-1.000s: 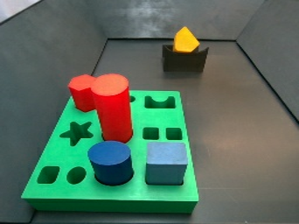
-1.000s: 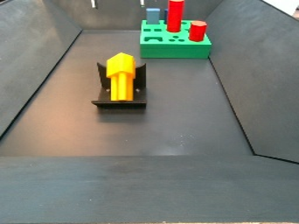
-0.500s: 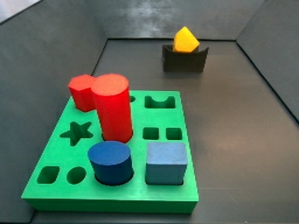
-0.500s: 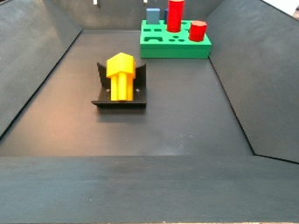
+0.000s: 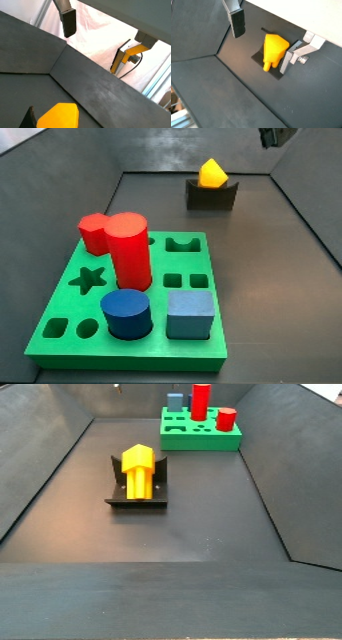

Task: Pick up the 3 prong object. Move up. Place the 3 prong object on the fixture. Regrasp the 3 prong object. Move to above the board. Insert the 3 prong object.
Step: Regrasp the 3 prong object.

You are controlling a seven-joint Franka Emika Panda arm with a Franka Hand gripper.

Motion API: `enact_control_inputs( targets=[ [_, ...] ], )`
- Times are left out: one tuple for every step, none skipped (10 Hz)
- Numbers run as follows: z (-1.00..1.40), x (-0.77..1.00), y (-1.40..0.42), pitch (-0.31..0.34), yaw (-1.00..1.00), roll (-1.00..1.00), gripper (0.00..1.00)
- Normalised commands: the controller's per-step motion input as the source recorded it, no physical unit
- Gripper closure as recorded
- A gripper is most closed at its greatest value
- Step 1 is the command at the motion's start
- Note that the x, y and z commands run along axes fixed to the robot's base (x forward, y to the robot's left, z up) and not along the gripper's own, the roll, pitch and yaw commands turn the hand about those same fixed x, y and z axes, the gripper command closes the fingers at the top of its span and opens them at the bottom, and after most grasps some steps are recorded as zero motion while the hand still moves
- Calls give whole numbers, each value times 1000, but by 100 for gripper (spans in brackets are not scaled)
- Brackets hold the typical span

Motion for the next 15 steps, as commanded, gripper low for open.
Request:
enact_control_inputs(
  targets=[
    [-25,457,-48,96,272,258,0],
    [-21,468,-46,70,264,218,0],
    [-27,467,-54,26,240,190,0],
    [-31,461,-63,7,213,183,0],
    [-32,464,-62,3,182,179,0],
    [-29,466,-58,2,154,178,0],
    [-30,464,-55,3,133,177,0],
    [-34,457,-54,11,111,172,0],
    [-35,450,-54,19,98,165,0],
    [-36,439,-54,32,89,155,0],
    [-38,432,-53,41,88,149,0],
    [-39,428,-52,45,88,146,0],
    [-42,419,-51,56,90,139,0],
    [-41,413,-51,63,92,134,0],
    [-39,410,-49,67,94,132,0]
  ],
)
